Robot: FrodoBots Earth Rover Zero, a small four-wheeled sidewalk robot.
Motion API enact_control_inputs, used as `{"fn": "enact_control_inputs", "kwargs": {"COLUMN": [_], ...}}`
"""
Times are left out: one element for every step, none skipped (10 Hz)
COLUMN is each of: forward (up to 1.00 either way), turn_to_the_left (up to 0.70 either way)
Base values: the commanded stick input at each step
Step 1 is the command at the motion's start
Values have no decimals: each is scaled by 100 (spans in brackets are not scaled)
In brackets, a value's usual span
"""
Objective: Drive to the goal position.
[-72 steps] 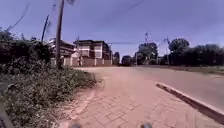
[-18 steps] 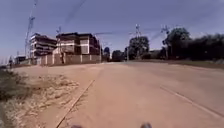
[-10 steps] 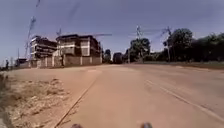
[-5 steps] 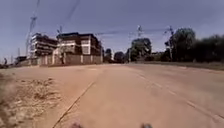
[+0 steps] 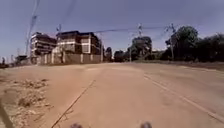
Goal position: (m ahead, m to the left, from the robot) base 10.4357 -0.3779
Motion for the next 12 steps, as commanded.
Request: {"fn": "enact_control_inputs", "kwargs": {"forward": [85,85,85,85,85,85,85,85,85,85,85,85], "turn_to_the_left": [0,0,0,0,0,0,0,0,0,0,0,0]}}
